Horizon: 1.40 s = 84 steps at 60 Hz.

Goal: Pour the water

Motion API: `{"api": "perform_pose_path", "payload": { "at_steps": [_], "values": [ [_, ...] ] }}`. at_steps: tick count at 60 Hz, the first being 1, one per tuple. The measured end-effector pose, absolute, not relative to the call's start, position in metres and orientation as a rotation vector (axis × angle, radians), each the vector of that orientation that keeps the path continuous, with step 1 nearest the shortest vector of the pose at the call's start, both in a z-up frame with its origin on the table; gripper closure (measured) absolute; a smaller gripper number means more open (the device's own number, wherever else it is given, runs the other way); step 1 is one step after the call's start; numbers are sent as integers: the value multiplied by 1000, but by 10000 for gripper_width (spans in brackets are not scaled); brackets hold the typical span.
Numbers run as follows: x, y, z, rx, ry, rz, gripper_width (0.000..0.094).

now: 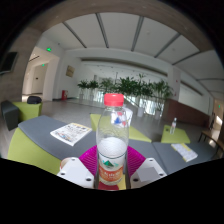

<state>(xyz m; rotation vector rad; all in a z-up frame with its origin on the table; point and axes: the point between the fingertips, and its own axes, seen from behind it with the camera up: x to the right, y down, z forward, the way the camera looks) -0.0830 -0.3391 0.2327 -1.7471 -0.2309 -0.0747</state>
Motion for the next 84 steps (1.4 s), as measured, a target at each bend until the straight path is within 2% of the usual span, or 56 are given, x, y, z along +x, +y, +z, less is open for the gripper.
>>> {"api": "perform_pose_path", "payload": {
  "at_steps": [5, 6, 17, 23, 24, 25, 26, 32, 39, 45, 49, 62, 75, 84],
  "values": [
    [-76, -339, 207, -1800, -175, -21, 582],
    [-73, -334, 190, -1808, -170, -19, 584],
    [-60, -335, 134, -1872, -159, 3, 567],
    [-60, -333, 137, -1825, -122, 31, 571],
    [-58, -334, 137, -1831, -115, 34, 521],
    [-57, -334, 138, -1830, -110, 37, 534],
    [-57, -335, 137, -1833, -109, 40, 483],
    [-55, -335, 137, -1887, -99, 18, 384],
    [-45, -355, 148, -1940, -93, -83, 95],
    [-50, -390, 172, -1938, -74, -99, 67],
    [-55, -418, 192, -1941, -54, -100, 82],
    [-77, -538, 224, -1963, -7, -156, 84],
    [-102, -629, 232, -1972, -23, -166, 84],
    [-107, -664, 223, -1989, -35, -182, 85]
  ]
}}
